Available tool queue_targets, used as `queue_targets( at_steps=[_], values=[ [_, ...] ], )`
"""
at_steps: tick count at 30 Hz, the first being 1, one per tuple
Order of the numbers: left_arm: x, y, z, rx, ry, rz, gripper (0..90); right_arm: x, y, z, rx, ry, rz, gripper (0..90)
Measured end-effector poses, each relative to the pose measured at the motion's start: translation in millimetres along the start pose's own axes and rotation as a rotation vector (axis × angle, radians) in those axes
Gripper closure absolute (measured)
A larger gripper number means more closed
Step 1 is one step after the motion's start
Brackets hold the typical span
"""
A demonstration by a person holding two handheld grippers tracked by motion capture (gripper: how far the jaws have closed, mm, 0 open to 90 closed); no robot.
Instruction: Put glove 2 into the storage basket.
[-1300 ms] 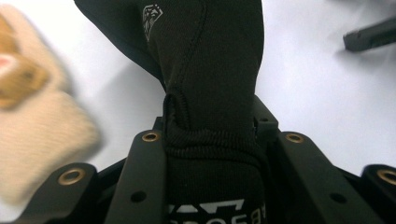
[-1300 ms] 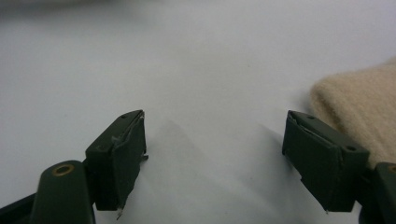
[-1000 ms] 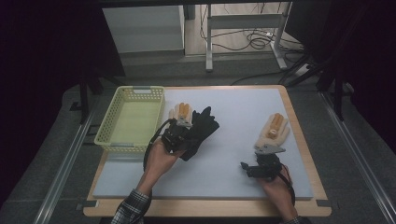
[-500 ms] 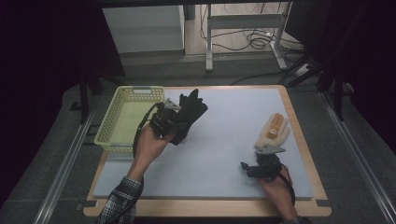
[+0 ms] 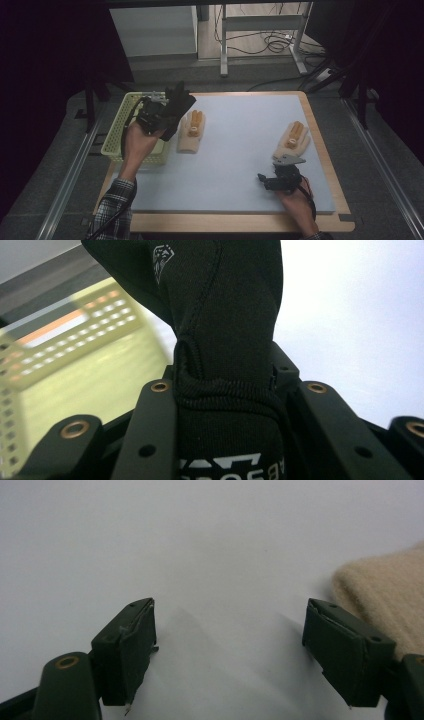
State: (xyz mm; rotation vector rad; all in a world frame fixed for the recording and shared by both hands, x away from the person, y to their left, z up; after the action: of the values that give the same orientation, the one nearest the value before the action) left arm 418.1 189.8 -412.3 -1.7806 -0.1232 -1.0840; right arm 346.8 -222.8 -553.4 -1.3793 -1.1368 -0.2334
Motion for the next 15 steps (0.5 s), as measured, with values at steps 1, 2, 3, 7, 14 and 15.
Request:
queue_targets(
  at_steps=[1, 2, 3, 7, 14, 15],
  values=[
    [-1.5, -1.6, 4.7, 0.004, -0.010, -0.003, 66.5, 0.0, 0.0, 0.0, 0.000, 0.000, 0.000, 21.2],
    [-3.7, -3.6, 11.1, 0.011, -0.023, -0.006, 66.5, 0.0, 0.0, 0.0, 0.000, 0.000, 0.000, 21.2],
    [-6.0, -5.5, 17.5, 0.021, -0.037, -0.007, 66.6, 0.0, 0.0, 0.0, 0.000, 0.000, 0.000, 21.2],
    [-16.4, -11.7, 43.0, 0.054, -0.084, -0.010, 66.3, 0.0, 0.1, -0.1, 0.000, 0.000, 0.000, 21.2],
    [-41.6, -10.8, 82.8, 0.105, -0.158, 0.023, 65.9, 0.0, 0.0, -0.1, 0.000, 0.000, 0.001, 21.2],
    [-45.4, -9.4, 87.8, 0.108, -0.171, 0.029, 65.8, 0.0, 0.0, -0.1, 0.001, 0.000, 0.001, 21.2]
  ],
)
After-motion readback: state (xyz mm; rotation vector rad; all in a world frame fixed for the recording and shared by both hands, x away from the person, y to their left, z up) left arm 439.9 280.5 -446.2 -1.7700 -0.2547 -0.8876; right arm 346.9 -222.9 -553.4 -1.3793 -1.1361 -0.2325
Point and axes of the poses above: each handheld gripper's, and its own axes: y roughly forward along the jaws, x roughly out of its top, z roughly to its left, the point moved 3 cm from there along y, roughly forward along the jaws, and after that the axes turned 13 degrees about -x, right-handed, at the moved point
